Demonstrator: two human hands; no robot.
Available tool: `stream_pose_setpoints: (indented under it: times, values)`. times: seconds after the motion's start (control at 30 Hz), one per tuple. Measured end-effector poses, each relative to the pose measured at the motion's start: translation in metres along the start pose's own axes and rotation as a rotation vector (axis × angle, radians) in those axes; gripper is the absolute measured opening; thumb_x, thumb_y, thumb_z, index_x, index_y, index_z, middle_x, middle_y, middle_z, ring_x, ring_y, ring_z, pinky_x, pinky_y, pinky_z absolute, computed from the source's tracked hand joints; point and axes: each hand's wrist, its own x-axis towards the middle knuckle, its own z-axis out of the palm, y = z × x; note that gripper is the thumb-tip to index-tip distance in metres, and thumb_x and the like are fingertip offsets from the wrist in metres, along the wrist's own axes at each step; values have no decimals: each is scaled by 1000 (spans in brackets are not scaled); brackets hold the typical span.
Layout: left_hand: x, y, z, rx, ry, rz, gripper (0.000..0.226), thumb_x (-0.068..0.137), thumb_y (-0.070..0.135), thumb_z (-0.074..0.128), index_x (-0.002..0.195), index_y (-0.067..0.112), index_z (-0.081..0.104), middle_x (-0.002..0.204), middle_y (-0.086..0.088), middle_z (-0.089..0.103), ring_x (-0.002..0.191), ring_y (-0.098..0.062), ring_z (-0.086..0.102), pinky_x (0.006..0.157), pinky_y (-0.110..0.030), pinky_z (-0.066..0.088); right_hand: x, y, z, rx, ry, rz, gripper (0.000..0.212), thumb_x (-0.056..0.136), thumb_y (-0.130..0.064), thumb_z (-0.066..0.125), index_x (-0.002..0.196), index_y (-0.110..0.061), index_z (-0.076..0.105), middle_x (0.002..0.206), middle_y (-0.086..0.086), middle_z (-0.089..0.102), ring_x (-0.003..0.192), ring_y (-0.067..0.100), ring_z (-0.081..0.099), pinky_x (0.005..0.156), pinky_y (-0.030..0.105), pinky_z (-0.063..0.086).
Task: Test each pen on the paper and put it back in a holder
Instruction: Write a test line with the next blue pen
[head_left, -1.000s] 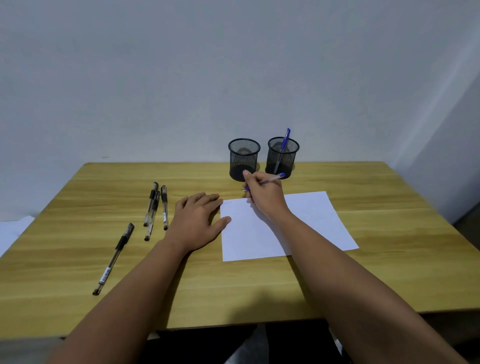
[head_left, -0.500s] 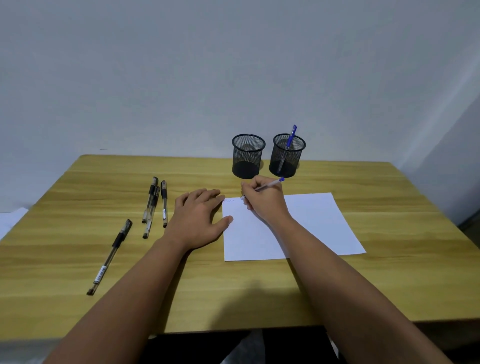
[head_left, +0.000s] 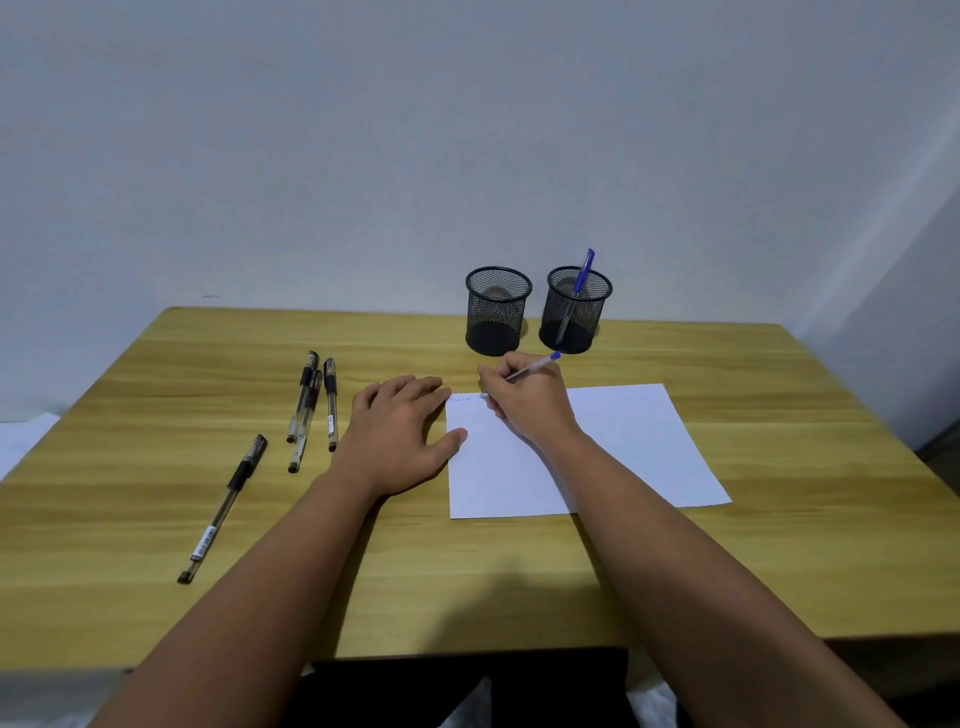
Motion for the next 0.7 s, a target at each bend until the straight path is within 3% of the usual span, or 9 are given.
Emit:
stream_pose_setpoints:
  times: [0.37,0.53,0.7]
  values:
    - [-1,1,0,-6,23,-12,69,86,71,40,146,40,49,156,12,44,146,-16,31,115,-44,20,2,2,3,-77,5,2,34,96,-25,75,72,-4,64,59,12,65,52,23,62,57,39,53]
    - [-1,1,0,9,9,-12,71,85,73,37,146,40,49,157,12,42,147,-17,29,116,-44,19,0,-1,1,-67,48,12,31,96,-18,70,73,2,60,66,25,65,56,34,68,56,39,55]
    - [-1,0,0,10,4,-11,69,87,72,37,147,39,49,157,11,42,147,-18,30,116,-46,20,-2,-3,0,-9,49,-1,38,100,-21,71,76,6,59,66,27,64,53,26,62,53,35,51]
